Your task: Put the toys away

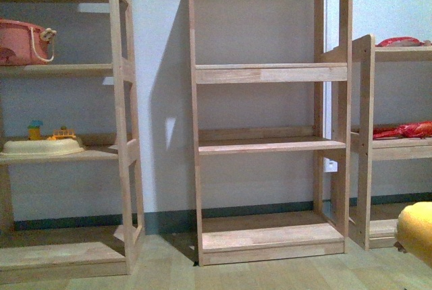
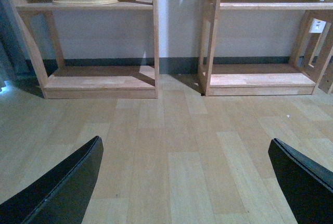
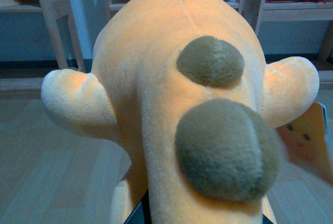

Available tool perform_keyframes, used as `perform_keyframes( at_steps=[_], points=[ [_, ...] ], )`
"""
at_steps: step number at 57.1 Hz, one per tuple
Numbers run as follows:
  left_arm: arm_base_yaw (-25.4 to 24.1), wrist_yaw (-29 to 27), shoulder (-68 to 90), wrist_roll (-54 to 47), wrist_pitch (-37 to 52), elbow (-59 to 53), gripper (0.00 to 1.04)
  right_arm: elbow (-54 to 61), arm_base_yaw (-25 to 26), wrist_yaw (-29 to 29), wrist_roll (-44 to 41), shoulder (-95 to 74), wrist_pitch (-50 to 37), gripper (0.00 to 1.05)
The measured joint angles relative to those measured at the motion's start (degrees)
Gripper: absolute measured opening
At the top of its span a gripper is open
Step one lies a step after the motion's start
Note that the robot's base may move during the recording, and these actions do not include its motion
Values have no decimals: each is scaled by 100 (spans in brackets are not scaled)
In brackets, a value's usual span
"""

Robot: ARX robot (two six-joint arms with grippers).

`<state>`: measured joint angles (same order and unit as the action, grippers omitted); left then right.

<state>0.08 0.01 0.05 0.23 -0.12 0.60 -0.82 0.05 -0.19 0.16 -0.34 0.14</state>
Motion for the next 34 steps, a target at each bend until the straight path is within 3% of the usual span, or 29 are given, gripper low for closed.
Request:
perform_keyframes(
  at_steps=[34],
  points=[
    [-2, -2, 0, 0, 0, 0, 98, 0, 0, 15, 0, 0, 0, 7]
  ],
)
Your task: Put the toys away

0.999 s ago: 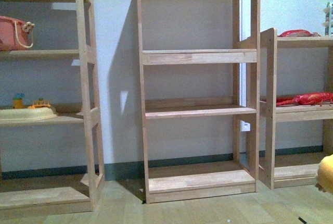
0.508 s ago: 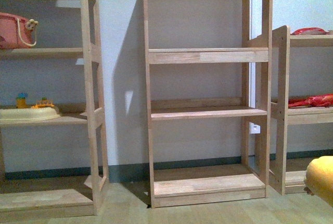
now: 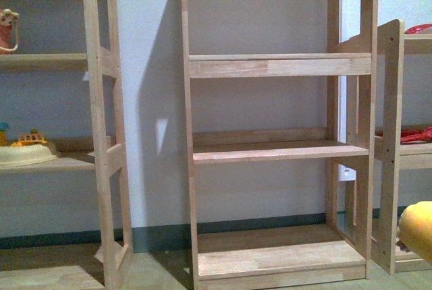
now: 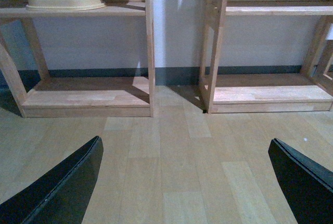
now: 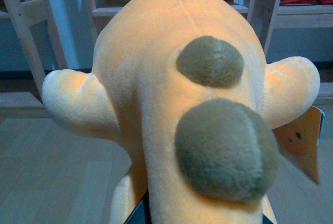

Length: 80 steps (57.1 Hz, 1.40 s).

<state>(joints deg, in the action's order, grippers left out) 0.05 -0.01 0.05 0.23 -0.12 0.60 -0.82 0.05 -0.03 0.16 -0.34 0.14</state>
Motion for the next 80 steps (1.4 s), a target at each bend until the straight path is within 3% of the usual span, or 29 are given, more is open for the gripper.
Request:
perform_keyframes(
  at_steps=[80],
  points=[
    [-4, 2, -2, 0, 0, 0, 98, 0, -7, -15, 0, 0, 0, 7]
  ],
)
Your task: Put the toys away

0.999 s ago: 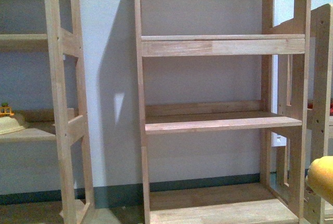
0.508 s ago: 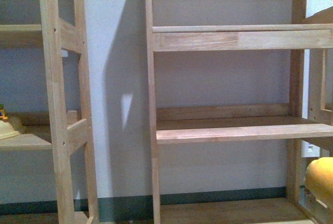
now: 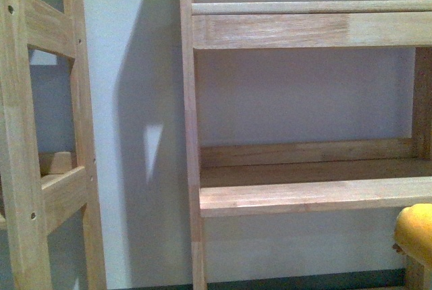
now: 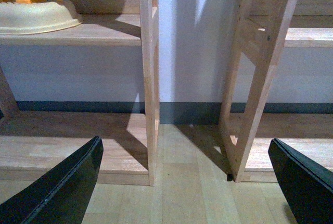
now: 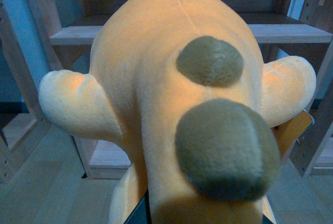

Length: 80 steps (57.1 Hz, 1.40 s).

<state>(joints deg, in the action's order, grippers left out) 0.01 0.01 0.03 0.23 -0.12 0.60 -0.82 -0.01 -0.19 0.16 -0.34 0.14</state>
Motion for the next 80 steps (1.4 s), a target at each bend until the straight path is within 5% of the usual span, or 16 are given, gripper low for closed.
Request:
perform_keyframes(
  at_steps=[40, 46, 54, 80],
  points=[
    [0, 0, 0, 0, 0, 0, 98, 0, 0, 17, 13, -4, 2, 7],
    [0, -2, 0, 0, 0, 0, 98, -76, -216, 750, 695, -225, 297, 7],
    [0, 0, 0, 2, -2, 0, 98, -291, -33, 970, 1172, -767, 251, 7],
    [0, -2, 0, 0, 0, 0, 98, -3136, -636, 1956, 498, -2531, -205, 7]
  ],
)
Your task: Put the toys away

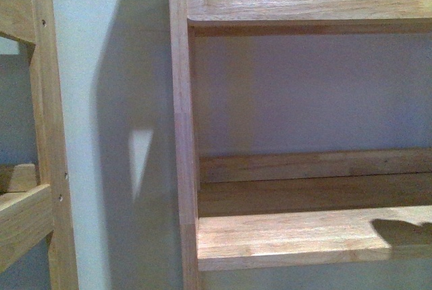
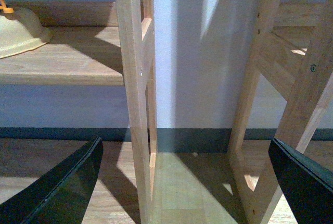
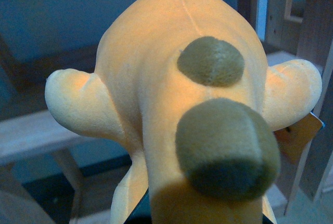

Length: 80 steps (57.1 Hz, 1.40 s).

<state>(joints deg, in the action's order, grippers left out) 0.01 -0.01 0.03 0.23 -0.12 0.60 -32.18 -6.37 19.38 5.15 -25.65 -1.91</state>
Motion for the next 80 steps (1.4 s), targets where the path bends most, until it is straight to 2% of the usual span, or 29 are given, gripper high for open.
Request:
perform_keyframes(
  at_steps=[13, 21, 38, 59, 80],
  points=[
    [0, 2, 0, 0, 0, 0, 98, -1342, -715, 476, -715, -763, -376, 7],
    [0, 2, 0, 0, 0, 0, 98, -2245, -979, 492, -1204, -1412, -643, 7],
    [0, 0, 0, 0, 0, 0, 98, -3567, -619, -116, -1325, -2616, -778, 7],
    [0, 2, 0, 0, 0, 0, 98, -5132, -260, -1443, -415, -4343, -645, 7],
    [0, 0, 0, 0, 0, 0, 98, -6900, -225, -1755, 323, -5958, -24, 7]
  ],
)
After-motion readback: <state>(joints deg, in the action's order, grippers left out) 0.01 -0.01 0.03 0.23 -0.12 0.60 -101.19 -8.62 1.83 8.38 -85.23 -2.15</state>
